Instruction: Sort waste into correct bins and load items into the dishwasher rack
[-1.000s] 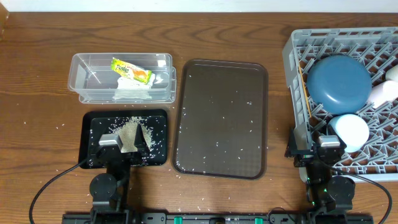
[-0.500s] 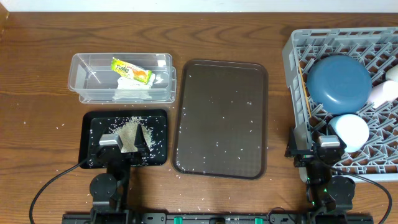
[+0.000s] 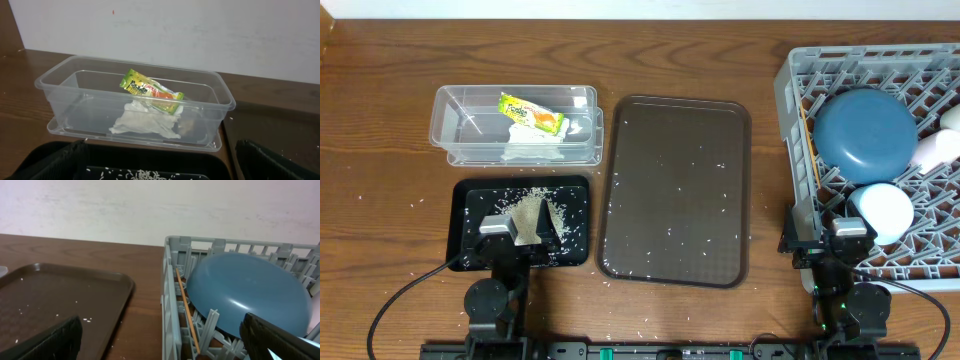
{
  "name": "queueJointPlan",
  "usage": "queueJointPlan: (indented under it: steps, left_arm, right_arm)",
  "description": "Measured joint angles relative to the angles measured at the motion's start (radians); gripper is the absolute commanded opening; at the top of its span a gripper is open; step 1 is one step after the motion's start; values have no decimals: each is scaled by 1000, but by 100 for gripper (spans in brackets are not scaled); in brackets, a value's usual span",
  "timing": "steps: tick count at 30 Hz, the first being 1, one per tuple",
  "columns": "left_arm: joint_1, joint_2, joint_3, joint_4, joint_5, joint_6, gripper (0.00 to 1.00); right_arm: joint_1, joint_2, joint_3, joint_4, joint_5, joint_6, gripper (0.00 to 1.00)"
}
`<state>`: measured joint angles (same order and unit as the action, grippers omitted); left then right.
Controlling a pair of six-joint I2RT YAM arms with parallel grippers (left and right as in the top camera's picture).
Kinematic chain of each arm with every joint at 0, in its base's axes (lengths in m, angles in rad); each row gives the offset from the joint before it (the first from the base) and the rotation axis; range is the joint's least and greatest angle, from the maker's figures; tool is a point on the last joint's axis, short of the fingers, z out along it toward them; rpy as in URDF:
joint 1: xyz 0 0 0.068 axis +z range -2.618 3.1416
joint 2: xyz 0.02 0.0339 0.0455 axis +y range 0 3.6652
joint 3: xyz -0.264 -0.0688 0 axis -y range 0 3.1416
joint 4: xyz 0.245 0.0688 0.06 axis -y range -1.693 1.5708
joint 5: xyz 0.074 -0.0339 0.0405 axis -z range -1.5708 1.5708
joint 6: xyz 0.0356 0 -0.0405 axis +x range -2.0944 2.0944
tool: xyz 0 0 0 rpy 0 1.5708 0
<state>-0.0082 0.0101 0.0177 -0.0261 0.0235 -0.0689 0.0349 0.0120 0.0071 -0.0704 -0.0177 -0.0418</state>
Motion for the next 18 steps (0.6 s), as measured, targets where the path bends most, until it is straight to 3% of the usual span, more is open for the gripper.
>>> queueJointPlan:
  steps: [18]
  left_arm:
    - [0, 0, 0, 0, 0, 14, 96]
  right_arm:
    - [0, 0, 0, 0, 0, 0, 99]
